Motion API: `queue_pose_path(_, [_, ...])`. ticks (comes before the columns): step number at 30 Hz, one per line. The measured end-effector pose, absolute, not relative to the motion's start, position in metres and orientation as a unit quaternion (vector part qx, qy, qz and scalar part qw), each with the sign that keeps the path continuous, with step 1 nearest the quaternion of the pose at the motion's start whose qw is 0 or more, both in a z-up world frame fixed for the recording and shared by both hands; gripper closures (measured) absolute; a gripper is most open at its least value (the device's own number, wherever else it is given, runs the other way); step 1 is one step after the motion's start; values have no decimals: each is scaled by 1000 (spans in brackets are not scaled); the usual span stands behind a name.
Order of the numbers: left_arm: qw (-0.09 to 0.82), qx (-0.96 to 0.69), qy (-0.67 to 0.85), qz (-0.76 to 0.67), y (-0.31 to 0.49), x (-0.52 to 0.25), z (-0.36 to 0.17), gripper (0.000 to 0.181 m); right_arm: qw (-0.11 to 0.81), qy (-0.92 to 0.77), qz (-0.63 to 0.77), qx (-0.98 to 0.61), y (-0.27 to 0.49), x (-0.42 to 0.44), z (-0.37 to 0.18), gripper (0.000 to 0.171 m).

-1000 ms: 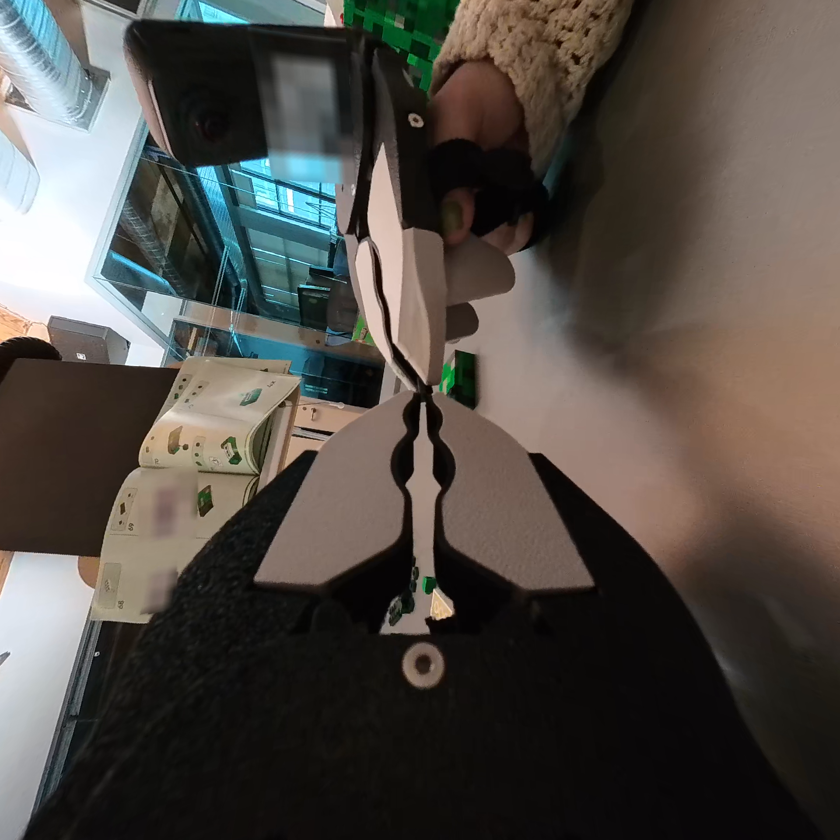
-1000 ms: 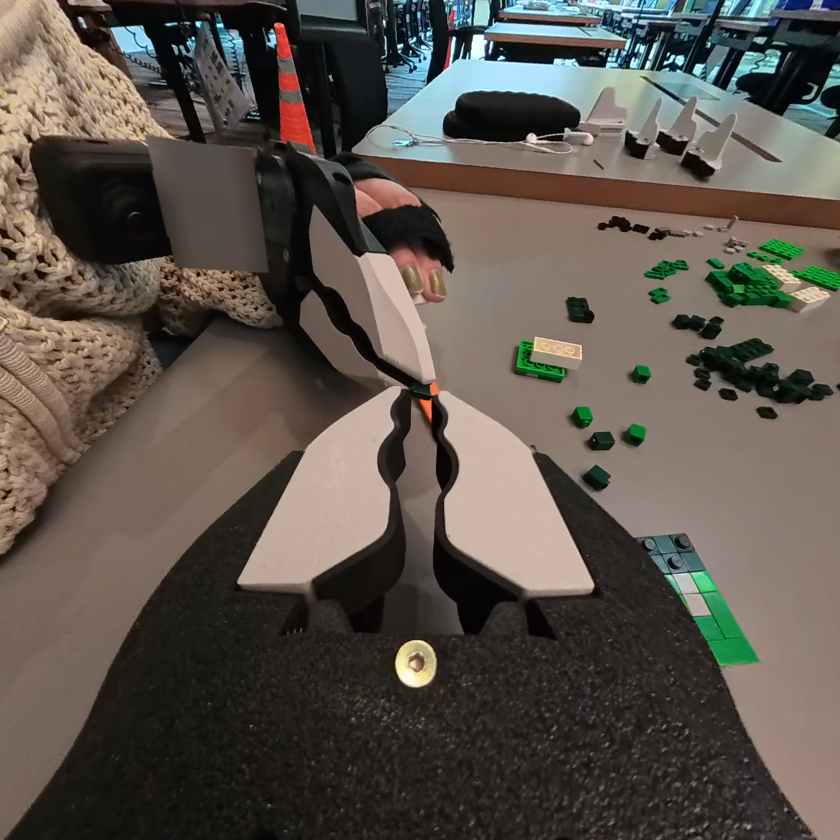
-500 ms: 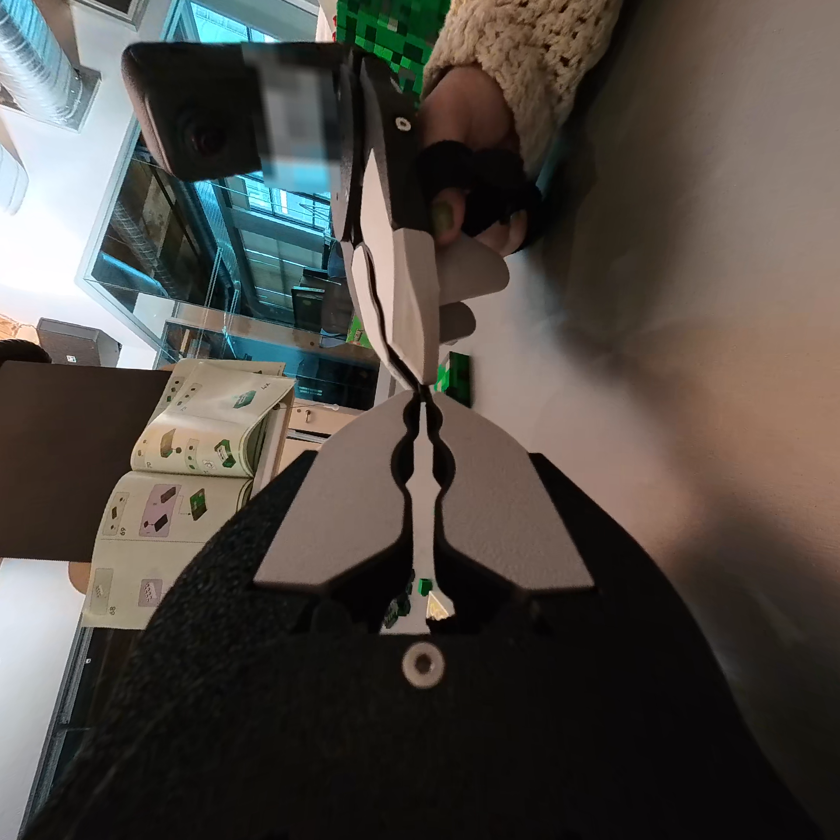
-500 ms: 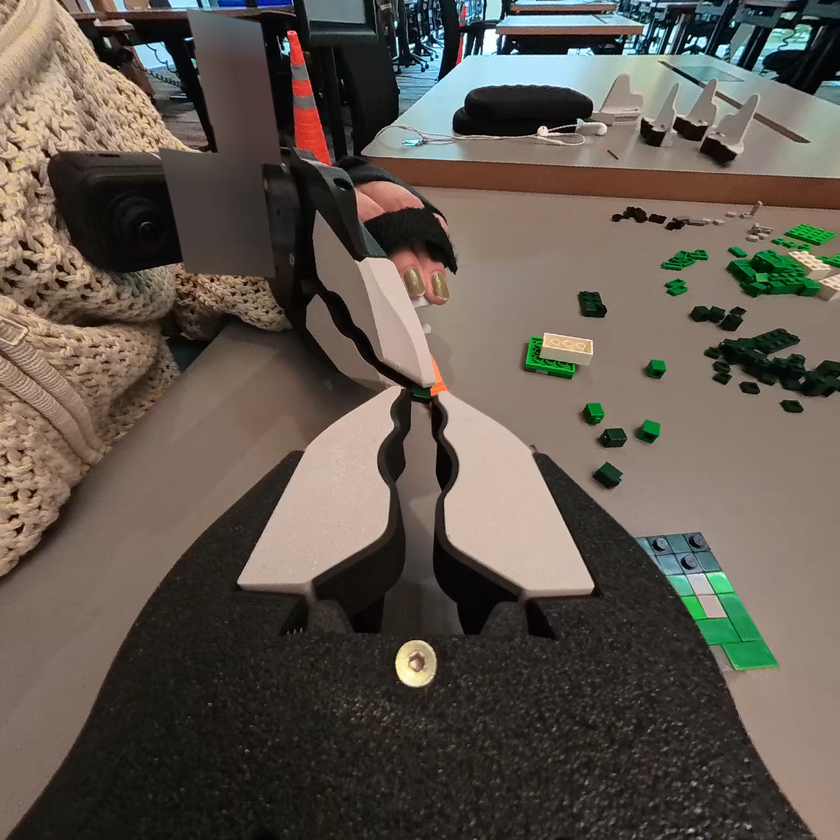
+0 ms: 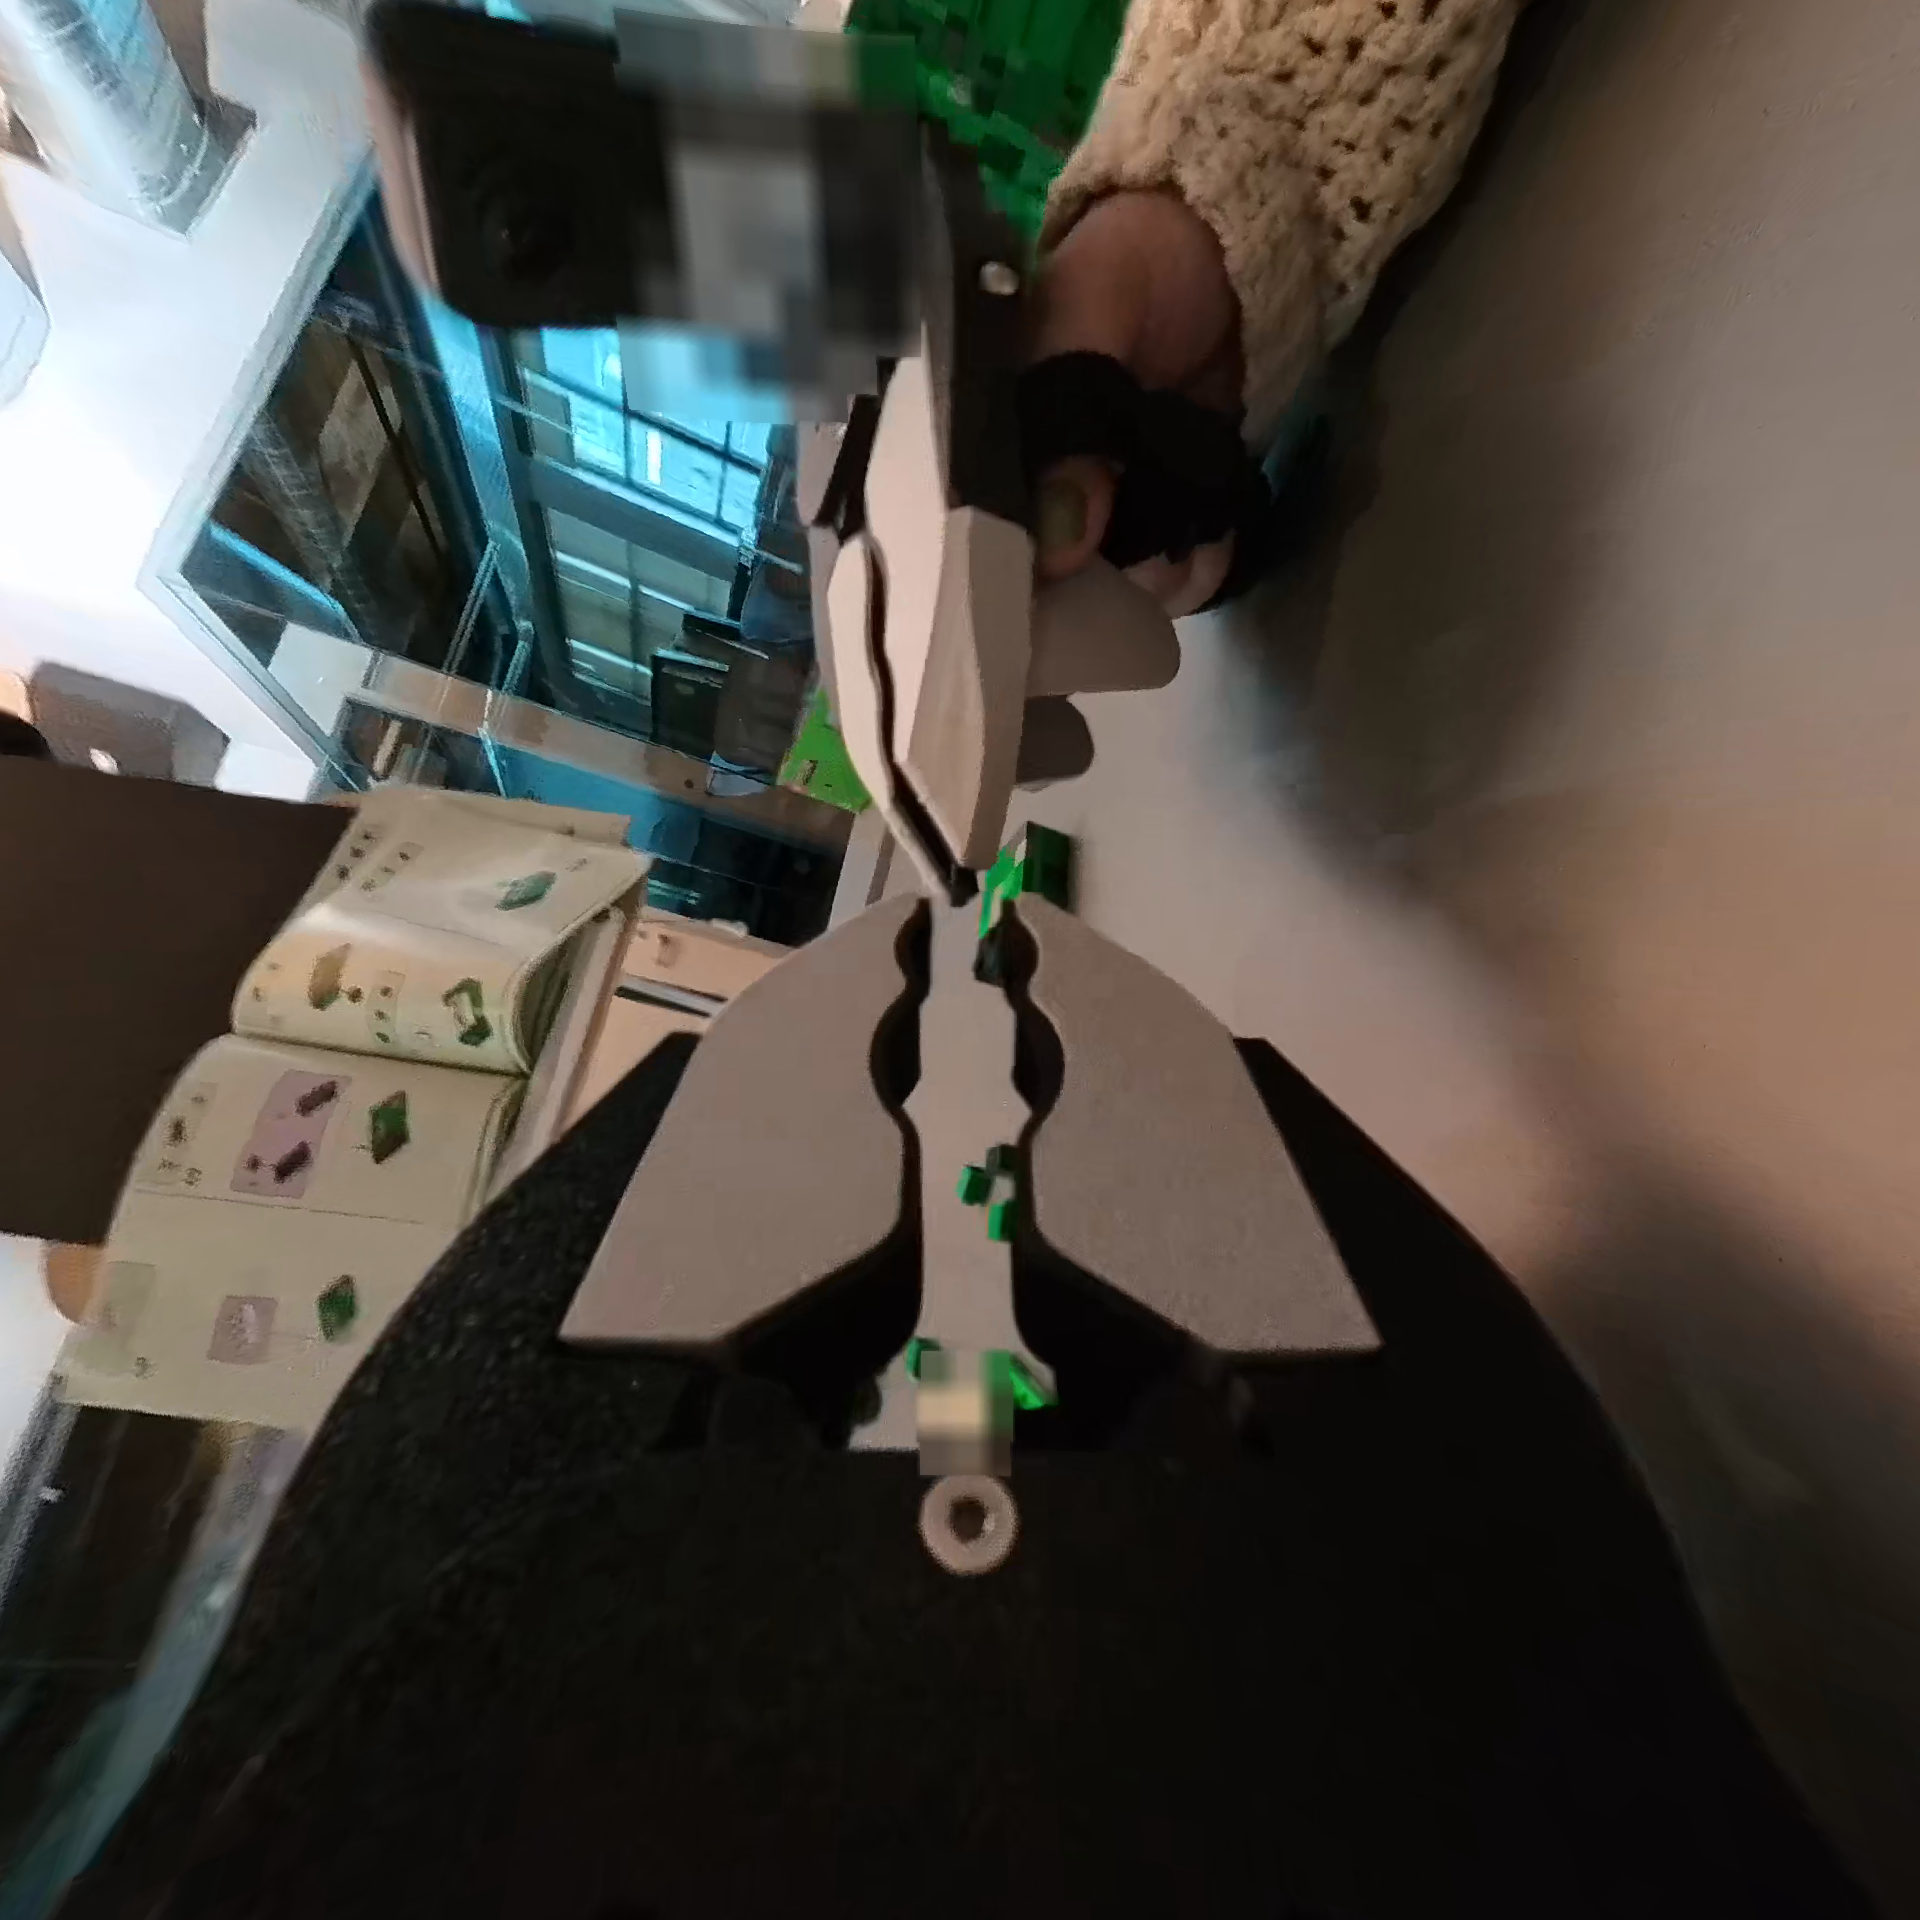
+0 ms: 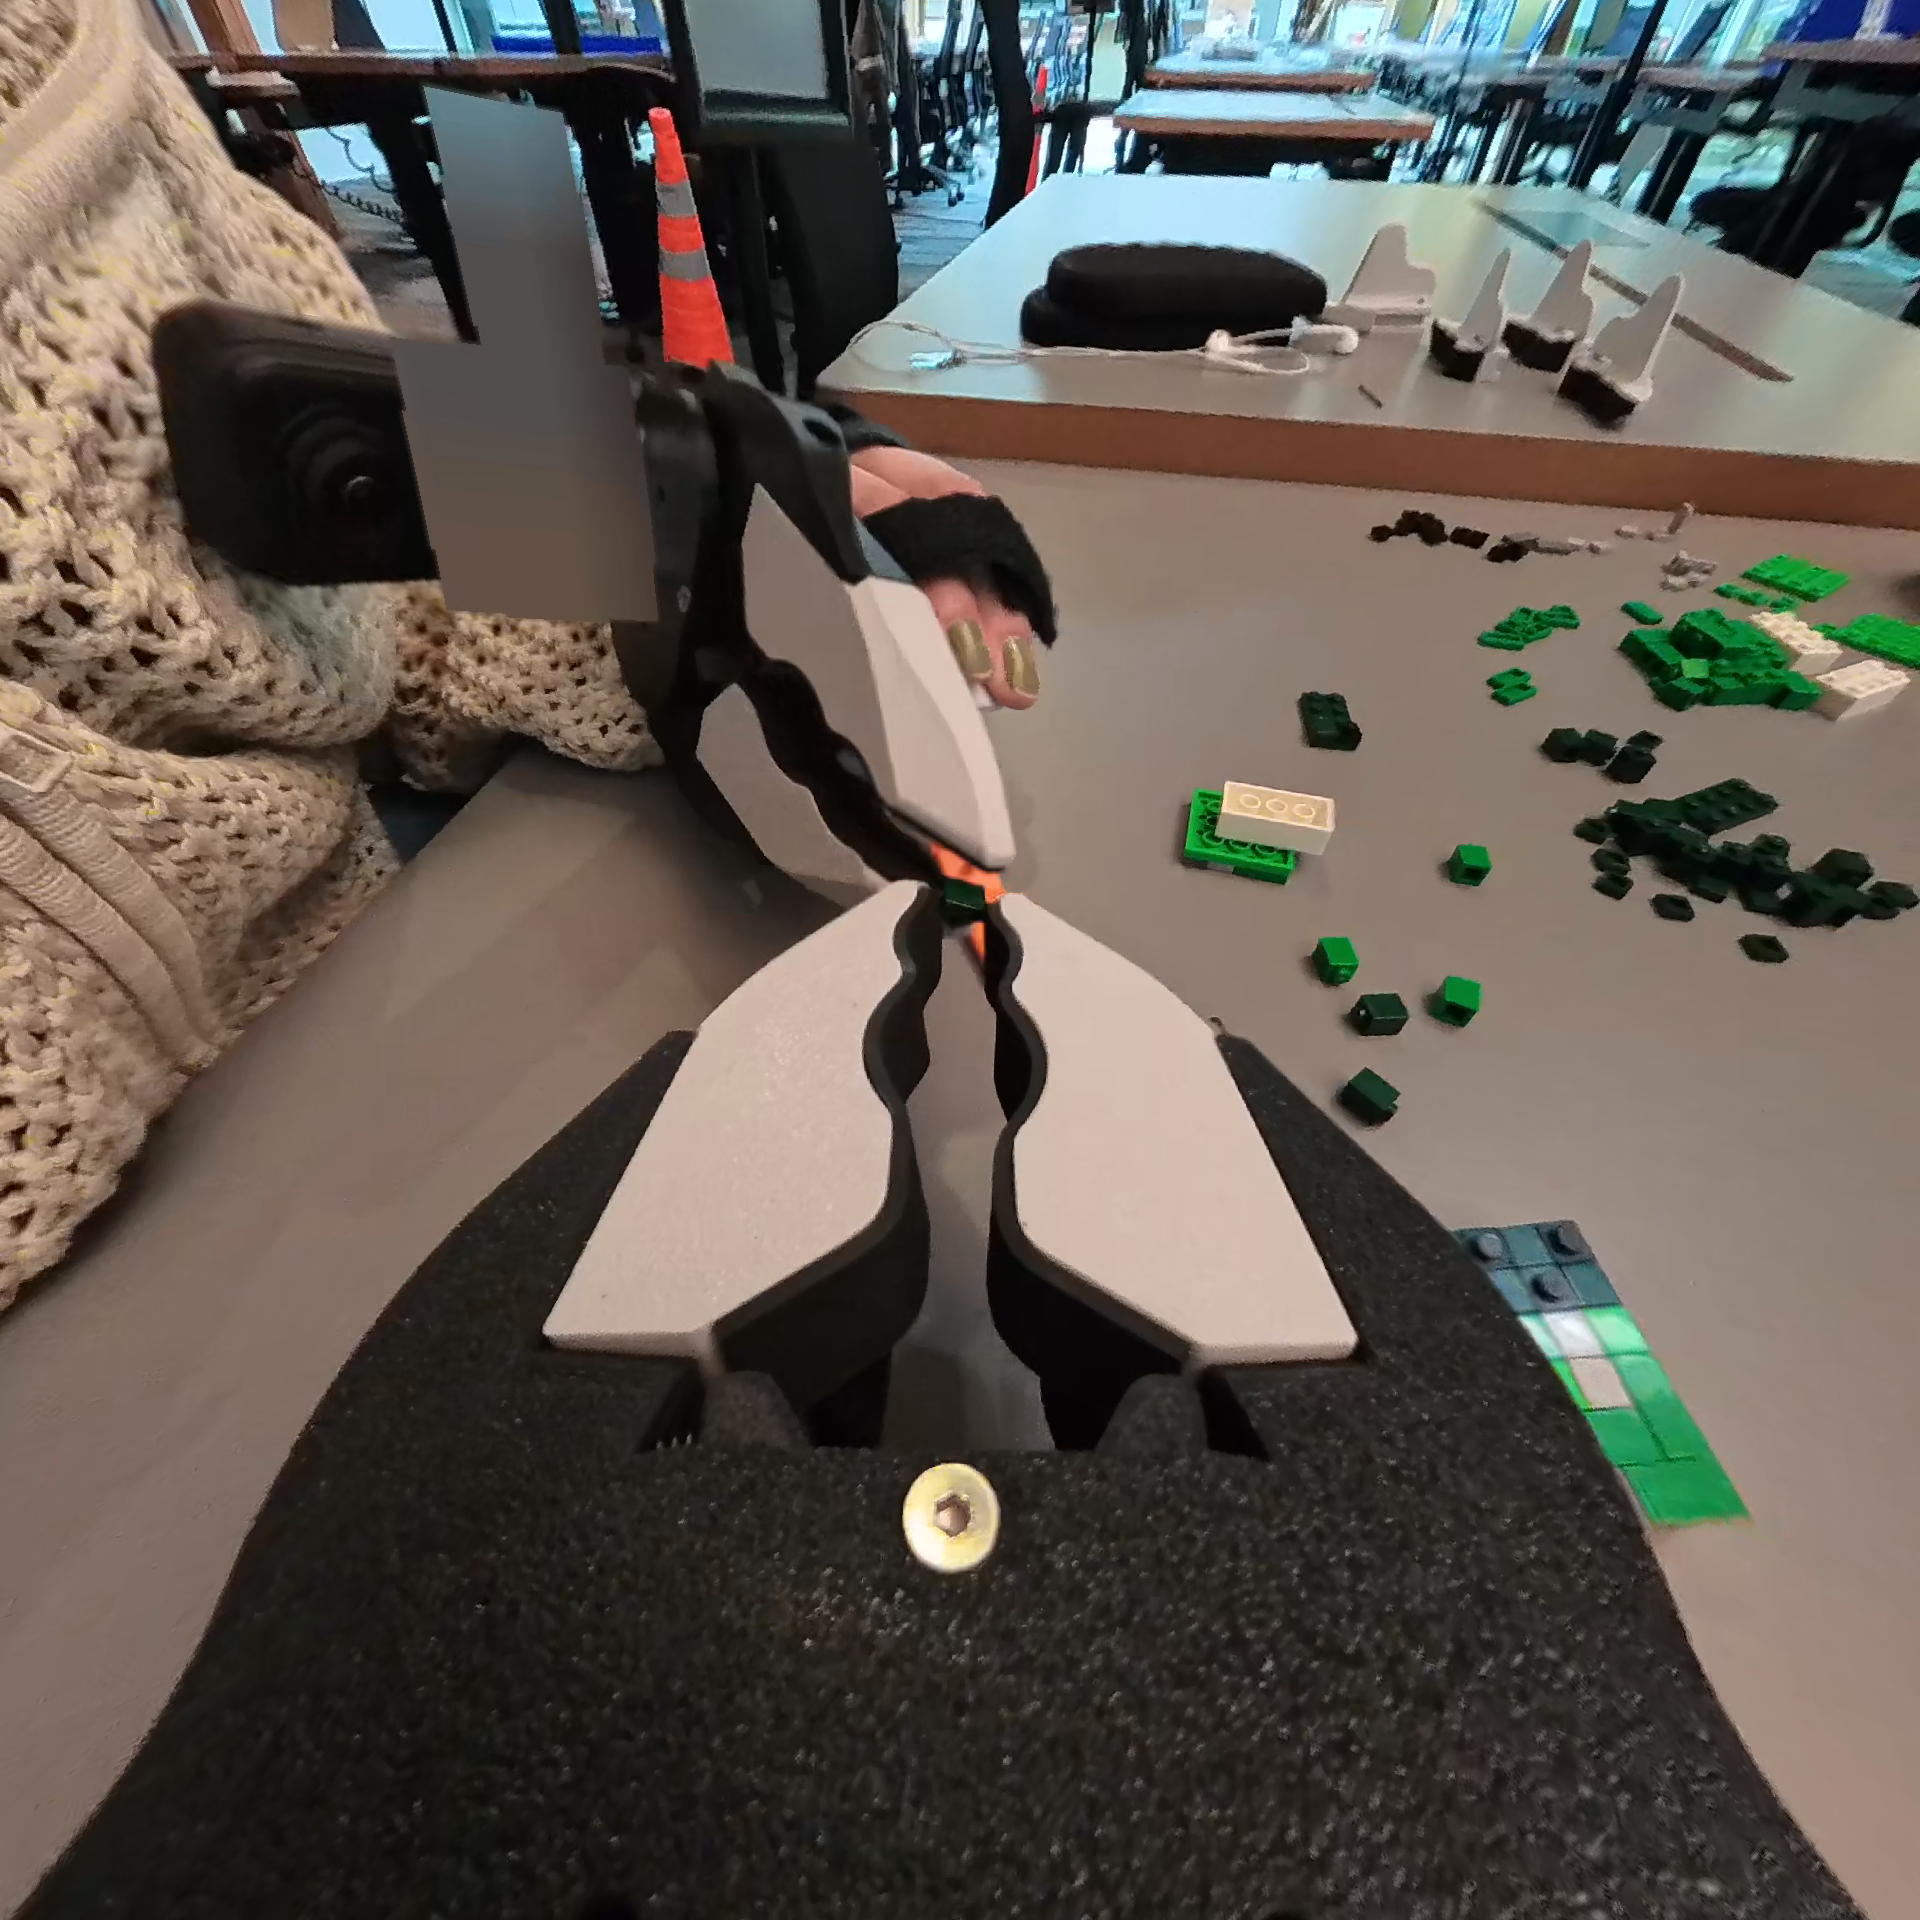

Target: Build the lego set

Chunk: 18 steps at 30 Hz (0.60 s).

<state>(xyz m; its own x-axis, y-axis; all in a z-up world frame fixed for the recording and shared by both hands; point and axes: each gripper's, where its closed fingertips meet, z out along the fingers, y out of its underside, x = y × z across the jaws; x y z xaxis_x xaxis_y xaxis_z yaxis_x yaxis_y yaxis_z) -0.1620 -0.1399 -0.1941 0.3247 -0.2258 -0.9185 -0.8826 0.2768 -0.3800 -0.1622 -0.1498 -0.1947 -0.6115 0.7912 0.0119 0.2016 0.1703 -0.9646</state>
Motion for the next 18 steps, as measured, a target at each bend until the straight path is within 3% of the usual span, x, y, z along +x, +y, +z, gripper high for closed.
queue_pose_path(10, [638,-624,402,207,-133,-199,-181,158,475,-710,445,-269,-136,-167,-182,164])
queue_pose_path(15, [563,-676,347,325,-141,-291,-176,152,525,-723,382,-235,-135,-169,-189,164])
queue_pose_path(18, [558,-753,296,186,-157,-327,-180,143,522,-727,381,-234,-136,-170,-191,164])
